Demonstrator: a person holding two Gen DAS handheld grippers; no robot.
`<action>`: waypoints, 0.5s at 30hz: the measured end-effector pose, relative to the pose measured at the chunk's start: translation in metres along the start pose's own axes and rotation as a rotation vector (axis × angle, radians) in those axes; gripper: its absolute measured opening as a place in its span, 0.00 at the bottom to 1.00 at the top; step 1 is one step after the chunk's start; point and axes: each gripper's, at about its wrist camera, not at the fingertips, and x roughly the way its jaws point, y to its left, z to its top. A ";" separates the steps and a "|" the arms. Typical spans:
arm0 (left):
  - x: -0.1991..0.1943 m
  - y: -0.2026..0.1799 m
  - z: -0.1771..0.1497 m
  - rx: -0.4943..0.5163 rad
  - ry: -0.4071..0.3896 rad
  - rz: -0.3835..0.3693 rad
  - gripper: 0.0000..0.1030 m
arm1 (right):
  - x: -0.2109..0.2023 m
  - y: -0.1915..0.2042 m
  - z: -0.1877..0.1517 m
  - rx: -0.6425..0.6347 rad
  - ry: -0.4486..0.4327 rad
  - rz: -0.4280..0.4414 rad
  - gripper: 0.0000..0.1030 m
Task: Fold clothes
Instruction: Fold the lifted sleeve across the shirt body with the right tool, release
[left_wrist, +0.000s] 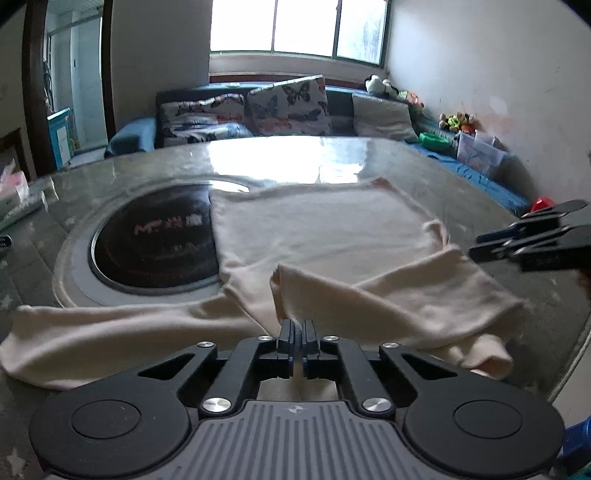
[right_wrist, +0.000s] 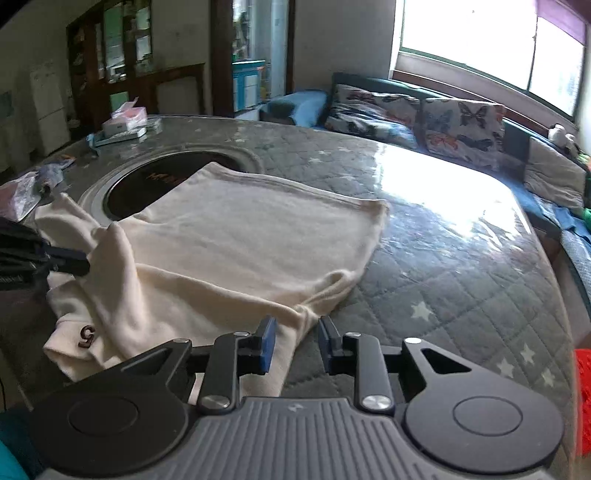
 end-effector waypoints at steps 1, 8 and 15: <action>-0.004 0.000 0.001 0.004 -0.004 0.002 0.04 | 0.003 0.001 0.001 -0.018 0.002 0.009 0.24; -0.005 0.001 0.003 0.012 0.030 0.001 0.11 | 0.019 0.008 0.011 -0.181 0.008 0.062 0.24; 0.005 0.004 0.001 -0.008 0.058 -0.007 0.34 | 0.034 0.008 0.019 -0.285 0.071 0.144 0.24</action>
